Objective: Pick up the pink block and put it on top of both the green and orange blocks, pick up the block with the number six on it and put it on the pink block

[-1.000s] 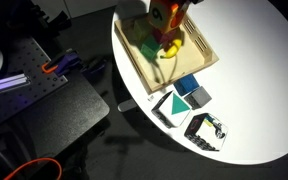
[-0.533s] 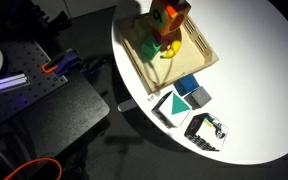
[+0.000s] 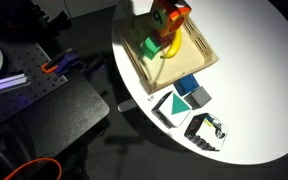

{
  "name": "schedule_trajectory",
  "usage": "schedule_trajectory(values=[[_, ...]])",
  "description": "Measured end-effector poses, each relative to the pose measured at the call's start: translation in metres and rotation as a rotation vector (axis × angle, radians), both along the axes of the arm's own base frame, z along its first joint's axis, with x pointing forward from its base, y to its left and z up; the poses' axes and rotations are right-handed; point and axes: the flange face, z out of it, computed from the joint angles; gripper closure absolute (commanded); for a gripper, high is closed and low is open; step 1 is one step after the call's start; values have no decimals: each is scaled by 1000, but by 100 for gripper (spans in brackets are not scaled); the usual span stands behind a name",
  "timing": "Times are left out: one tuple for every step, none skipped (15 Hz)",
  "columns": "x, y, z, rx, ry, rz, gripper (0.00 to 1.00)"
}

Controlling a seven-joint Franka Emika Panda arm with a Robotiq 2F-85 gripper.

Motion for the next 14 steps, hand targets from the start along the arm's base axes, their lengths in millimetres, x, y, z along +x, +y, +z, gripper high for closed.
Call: schedule_trajectory(values=[[-1, 5, 2, 11, 14, 8, 0], [-3, 10, 4, 20, 30, 14, 0], [-4, 15, 6, 22, 49, 12, 0], [-5, 20, 9, 20, 68, 10, 0], [-5, 25, 11, 11, 84, 4, 0], [-5, 30, 15, -4, 96, -5, 0], [-4, 36, 19, -21, 104, -15, 0], [-2, 43, 22, -44, 108, -27, 0], [0, 50, 27, -67, 109, -40, 0], [2, 58, 31, -91, 108, -52, 0], [3, 65, 36, -113, 105, -62, 0], [5, 72, 39, -130, 101, -72, 0], [6, 78, 43, -143, 97, -79, 0], [7, 82, 45, -153, 94, -84, 0]])
